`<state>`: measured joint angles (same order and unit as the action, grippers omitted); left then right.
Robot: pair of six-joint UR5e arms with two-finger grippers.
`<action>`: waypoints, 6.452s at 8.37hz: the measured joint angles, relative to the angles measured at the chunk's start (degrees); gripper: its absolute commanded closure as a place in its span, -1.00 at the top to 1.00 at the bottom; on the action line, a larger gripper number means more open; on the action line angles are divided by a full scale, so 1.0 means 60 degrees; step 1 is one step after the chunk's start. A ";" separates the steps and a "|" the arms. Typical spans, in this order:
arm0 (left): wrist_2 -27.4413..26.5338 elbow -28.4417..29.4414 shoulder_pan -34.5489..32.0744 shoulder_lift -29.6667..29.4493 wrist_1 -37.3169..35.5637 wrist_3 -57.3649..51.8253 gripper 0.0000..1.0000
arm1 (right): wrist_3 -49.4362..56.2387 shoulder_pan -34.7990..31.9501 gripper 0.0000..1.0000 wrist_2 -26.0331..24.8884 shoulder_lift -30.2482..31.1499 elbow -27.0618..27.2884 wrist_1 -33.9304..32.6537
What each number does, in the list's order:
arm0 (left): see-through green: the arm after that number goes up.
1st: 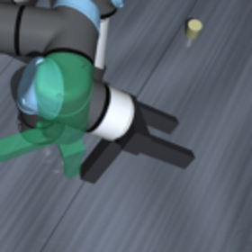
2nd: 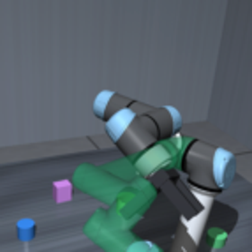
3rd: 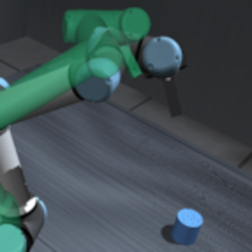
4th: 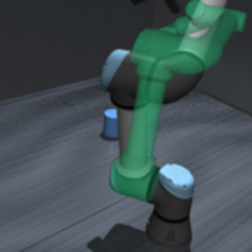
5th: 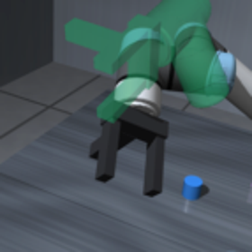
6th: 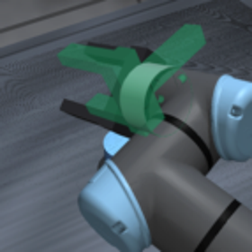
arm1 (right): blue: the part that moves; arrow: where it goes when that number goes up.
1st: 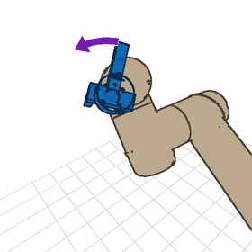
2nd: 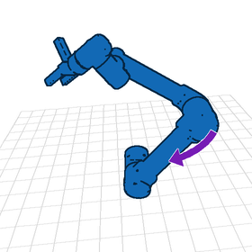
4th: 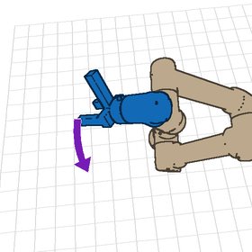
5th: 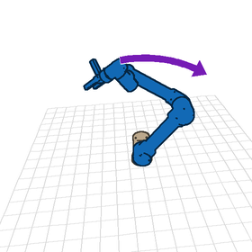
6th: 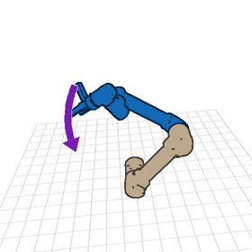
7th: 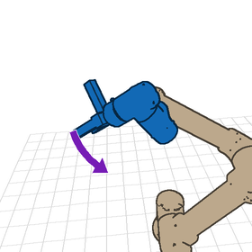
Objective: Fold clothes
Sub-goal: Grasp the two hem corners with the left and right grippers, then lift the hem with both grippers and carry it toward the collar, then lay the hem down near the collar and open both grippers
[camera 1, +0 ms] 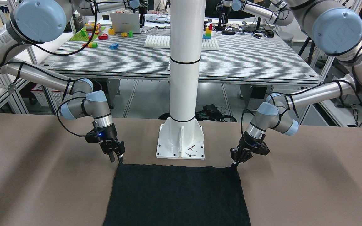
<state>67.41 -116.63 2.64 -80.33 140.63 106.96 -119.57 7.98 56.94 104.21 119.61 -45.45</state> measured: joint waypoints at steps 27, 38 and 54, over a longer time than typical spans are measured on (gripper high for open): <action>1.0281 -0.3211 -0.6417 -0.2726 -0.6562 -0.5100 -1.00 | 0.7103 -0.4652 -1.00 0.8660 -0.2181 0.3732 -0.5944; 0.9011 -0.2054 -0.7229 -0.3451 -0.6548 -0.5112 -1.00 | 0.7055 -0.6332 -1.00 0.8978 -0.1944 0.3473 -0.6086; 0.6894 0.6359 -0.8572 -0.7528 -0.4297 -0.6150 0.73 | 0.8399 -0.8634 0.88 0.8404 -0.6152 -0.3558 -0.5086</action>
<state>108.78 -78.48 -48.80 -125.50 114.85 70.06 -69.18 -43.82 107.37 67.30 98.26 -75.97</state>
